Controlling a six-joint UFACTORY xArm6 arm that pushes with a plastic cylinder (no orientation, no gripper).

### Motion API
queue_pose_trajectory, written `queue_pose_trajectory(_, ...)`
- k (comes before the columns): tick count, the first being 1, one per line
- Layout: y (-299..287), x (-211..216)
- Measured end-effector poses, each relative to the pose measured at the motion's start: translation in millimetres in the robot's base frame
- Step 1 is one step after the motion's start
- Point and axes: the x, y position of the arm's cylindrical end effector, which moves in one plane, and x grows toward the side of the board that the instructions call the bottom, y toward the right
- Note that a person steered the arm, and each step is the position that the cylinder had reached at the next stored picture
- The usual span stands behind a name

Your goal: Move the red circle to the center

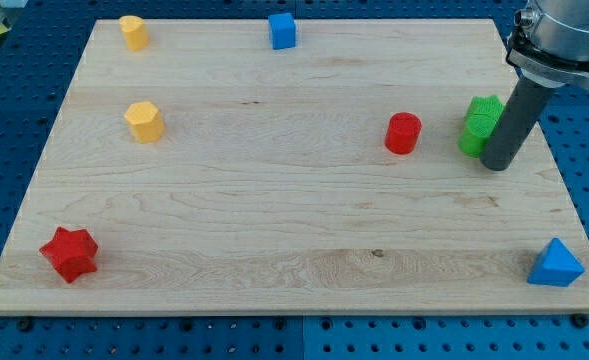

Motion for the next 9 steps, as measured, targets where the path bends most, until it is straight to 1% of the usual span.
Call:
queue_pose_trajectory(2, -24.2, 0.0)
queue_pose_trajectory(4, -80.0, -0.6)
queue_pose_trajectory(7, -80.4, -19.7)
queue_pose_trajectory(9, -80.4, -59.5)
